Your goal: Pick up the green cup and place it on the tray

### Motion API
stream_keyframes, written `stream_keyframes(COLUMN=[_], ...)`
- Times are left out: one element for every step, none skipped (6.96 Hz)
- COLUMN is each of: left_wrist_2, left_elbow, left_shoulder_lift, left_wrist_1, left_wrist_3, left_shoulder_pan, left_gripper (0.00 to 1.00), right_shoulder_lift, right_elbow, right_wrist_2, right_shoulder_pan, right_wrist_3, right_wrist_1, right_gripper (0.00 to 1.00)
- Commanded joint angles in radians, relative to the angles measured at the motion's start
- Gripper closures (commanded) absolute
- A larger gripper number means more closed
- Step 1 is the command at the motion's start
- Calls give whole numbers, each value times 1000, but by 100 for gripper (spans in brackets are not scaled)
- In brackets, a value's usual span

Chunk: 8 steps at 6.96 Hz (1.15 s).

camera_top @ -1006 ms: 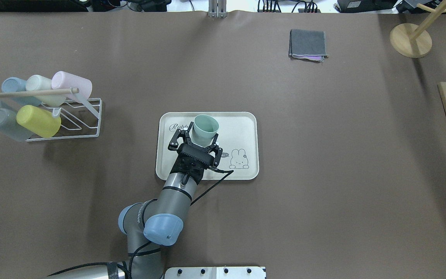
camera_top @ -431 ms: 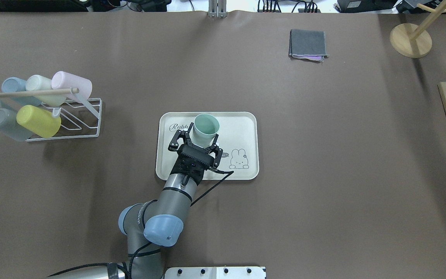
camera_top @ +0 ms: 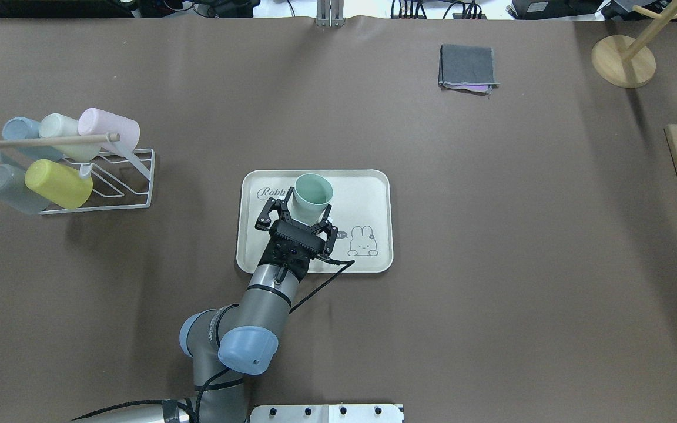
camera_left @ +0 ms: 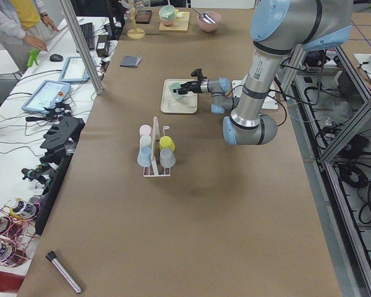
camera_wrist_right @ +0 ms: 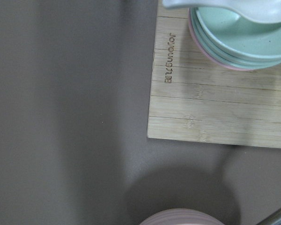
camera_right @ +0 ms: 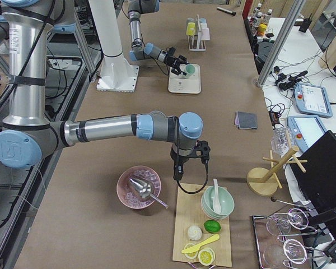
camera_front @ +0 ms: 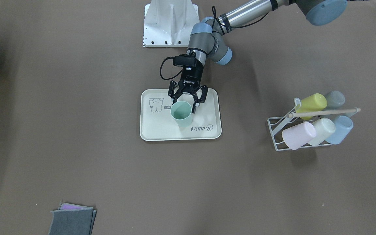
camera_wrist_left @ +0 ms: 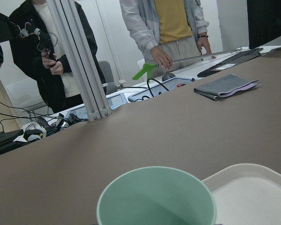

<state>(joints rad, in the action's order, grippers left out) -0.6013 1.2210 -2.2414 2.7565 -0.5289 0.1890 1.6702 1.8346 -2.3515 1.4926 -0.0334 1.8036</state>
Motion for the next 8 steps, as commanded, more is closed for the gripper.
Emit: stream_keyframes(left_wrist_2=[0,0,0,-2,-2,-3,-8,-9], left_elbow=[0,0,0,0,6,21,58,87], left_shoulder_lift=[2,3,9,14,25,40,58,63], left_wrist_1=[0,0,6,12,18,41,41,41], left_wrist_3=[1,1,1,1,1,3,6,12], left_shoulder_pan=[0,1,1,3,3,0,-2,-3], left_gripper=[16,13,13,9,6,4,4,4], right_shoulder_lift=[5,5,5,3,3,3,3,3], right_elbow=[0,0,2,2,2,2,2,2], right_wrist_2=[0,1,1,1,1,1,1,1], right_shoulder_pan=[0,0,0,0,0,0,0,0], right_wrist_3=[0,0,1,3,3,3,4,4], right_wrist_1=[-1,-1,-1,-1,-1,-1,-1,-1], right_gripper=[0,0,0,0,0,0,0,0])
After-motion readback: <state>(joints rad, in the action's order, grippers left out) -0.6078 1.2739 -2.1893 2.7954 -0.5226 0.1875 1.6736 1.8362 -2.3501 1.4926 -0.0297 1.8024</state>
